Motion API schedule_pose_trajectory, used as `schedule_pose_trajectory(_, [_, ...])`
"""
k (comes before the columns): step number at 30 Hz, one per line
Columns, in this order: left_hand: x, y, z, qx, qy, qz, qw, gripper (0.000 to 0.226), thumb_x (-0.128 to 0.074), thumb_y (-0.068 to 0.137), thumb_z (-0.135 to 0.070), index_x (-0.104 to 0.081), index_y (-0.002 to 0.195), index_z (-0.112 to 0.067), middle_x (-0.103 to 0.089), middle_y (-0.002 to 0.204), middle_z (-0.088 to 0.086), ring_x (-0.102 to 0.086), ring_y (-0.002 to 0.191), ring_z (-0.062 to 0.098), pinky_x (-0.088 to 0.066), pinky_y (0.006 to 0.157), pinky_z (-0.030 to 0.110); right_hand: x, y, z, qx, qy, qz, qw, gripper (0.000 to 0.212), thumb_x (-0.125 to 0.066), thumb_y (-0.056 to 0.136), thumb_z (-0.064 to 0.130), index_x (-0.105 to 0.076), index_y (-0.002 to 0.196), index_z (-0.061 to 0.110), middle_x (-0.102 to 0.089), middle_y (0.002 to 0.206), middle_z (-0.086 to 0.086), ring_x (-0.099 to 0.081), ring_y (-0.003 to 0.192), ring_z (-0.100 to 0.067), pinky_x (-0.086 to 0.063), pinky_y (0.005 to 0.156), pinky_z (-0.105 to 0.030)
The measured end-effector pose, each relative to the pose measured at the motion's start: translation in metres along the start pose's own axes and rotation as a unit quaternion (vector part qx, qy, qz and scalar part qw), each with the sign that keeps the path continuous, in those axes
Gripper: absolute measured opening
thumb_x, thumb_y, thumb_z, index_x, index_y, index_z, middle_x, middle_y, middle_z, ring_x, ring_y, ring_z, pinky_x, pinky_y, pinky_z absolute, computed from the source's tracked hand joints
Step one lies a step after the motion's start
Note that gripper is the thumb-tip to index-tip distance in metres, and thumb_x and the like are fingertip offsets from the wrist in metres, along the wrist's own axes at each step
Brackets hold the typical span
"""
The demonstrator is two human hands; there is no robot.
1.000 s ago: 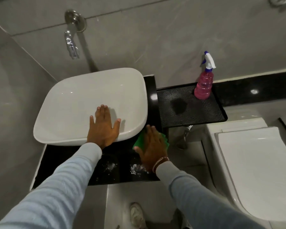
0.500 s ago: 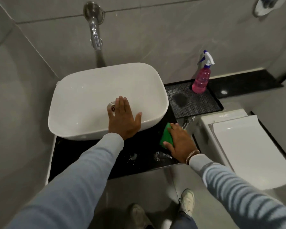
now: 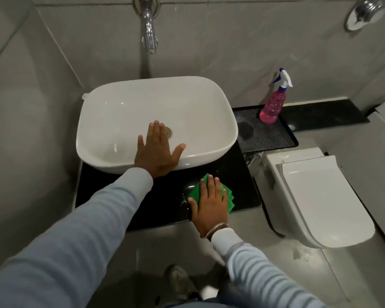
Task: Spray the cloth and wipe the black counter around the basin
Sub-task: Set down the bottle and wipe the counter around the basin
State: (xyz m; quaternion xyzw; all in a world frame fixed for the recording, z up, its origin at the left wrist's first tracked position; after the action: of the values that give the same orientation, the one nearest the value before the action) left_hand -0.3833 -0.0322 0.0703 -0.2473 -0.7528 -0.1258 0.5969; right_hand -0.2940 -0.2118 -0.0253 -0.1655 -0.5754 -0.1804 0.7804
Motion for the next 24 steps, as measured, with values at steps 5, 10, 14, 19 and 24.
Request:
schedule_pose_trajectory(5, [0.005, -0.011, 0.039, 0.021, 0.028, -0.003, 0.999, 0.096, -0.013, 0.085, -0.072, 0.003, 0.153, -0.006, 0.006, 0.165, 0.01, 0.01, 0.152, 0.021, -0.001, 0.122, 0.052, 0.022, 0.005, -0.078, 0.176, -0.063, 0.023, 0.982, 0.069, -0.036, 0.089, 0.061, -0.036, 0.145, 0.021, -0.034, 0.157, -0.007, -0.029, 0.145, -0.028, -0.033, 0.111, -0.054])
schedule_pose_trajectory(10, [0.013, -0.018, 0.08, 0.06, 0.05, -0.013, 0.997, 0.102, -0.005, 0.079, -0.076, 0.002, 0.152, -0.006, 0.004, 0.165, 0.011, 0.007, 0.153, 0.023, -0.001, 0.122, 0.052, 0.014, 0.025, -0.05, -0.1, 0.003, -0.074, 0.992, 0.069, -0.035, 0.087, 0.054, -0.042, 0.14, 0.011, -0.038, 0.153, -0.017, -0.03, 0.142, -0.037, -0.028, 0.112, -0.057])
schedule_pose_trajectory(14, [0.014, -0.017, 0.079, 0.058, 0.055, -0.003, 0.997, 0.1, -0.005, 0.08, -0.075, 0.002, 0.152, -0.006, 0.003, 0.165, 0.011, 0.007, 0.153, 0.022, -0.002, 0.122, 0.053, -0.004, 0.029, 0.018, -0.143, 0.05, -0.063, 0.986, 0.07, -0.037, 0.089, 0.053, -0.037, 0.144, 0.01, -0.028, 0.158, -0.016, -0.021, 0.146, -0.036, -0.02, 0.115, -0.058])
schedule_pose_trajectory(19, [0.017, -0.017, 0.083, 0.047, 0.047, 0.004, 0.998, 0.098, -0.009, 0.083, -0.074, 0.005, 0.152, -0.006, 0.007, 0.165, 0.011, 0.009, 0.152, 0.022, -0.001, 0.122, 0.053, -0.013, 0.005, 0.014, 0.188, -0.023, 0.019, 0.982, 0.066, -0.038, 0.09, 0.059, -0.036, 0.144, 0.022, -0.033, 0.156, -0.007, -0.026, 0.146, -0.03, -0.029, 0.114, -0.055])
schedule_pose_trajectory(24, [0.018, -0.019, 0.093, 0.056, 0.058, 0.001, 0.997, 0.097, -0.008, 0.084, -0.073, 0.007, 0.152, -0.006, 0.009, 0.165, 0.01, 0.011, 0.152, 0.022, 0.0, 0.122, 0.053, 0.013, 0.013, -0.069, 0.155, -0.051, -0.026, 0.986, 0.065, -0.041, 0.088, 0.059, -0.042, 0.141, 0.021, -0.039, 0.153, -0.01, -0.032, 0.142, -0.032, -0.033, 0.11, -0.054])
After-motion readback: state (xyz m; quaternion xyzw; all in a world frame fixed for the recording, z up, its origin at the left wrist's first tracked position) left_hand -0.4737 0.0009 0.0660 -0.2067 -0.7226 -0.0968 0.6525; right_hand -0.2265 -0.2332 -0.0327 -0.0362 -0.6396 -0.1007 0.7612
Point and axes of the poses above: each hand's wrist, its own y-axis towards the middle knuckle, its own x-axis out of the back of the hand, z = x × y, the point moved 2 cm from there along y, towards the middle knuckle
